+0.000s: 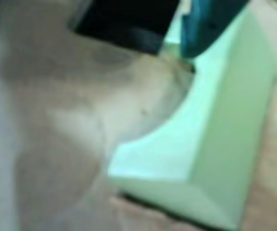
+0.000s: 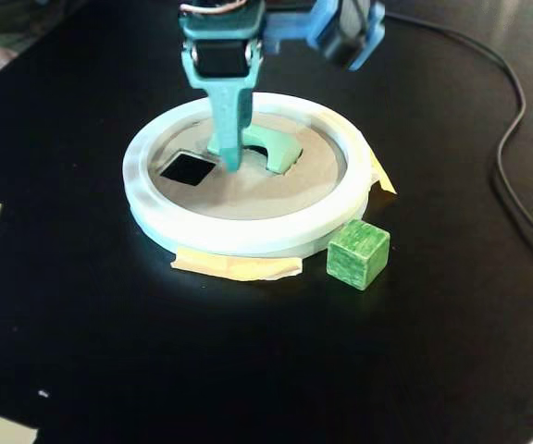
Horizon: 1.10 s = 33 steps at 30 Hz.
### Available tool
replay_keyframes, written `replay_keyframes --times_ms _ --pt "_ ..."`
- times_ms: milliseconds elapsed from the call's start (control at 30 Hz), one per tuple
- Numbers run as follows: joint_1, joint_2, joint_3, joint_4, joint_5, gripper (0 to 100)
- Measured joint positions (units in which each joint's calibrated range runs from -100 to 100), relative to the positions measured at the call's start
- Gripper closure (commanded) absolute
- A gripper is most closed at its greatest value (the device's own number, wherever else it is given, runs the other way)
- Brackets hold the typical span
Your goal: Pick up the U shape block and drop it in corresponding U shaped hole
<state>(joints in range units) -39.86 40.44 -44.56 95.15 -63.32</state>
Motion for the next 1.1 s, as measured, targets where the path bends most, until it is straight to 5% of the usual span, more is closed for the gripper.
replay_keyframes --times_ms 433,900,1100 --pt "-11.49 -4.81 -7.42 0.0 -3.13 34" --pt "-11.99 -2.41 -8.88 -4.75 -3.42 34" --pt "-13.69 -2.41 -8.88 -5.63 -3.42 8"
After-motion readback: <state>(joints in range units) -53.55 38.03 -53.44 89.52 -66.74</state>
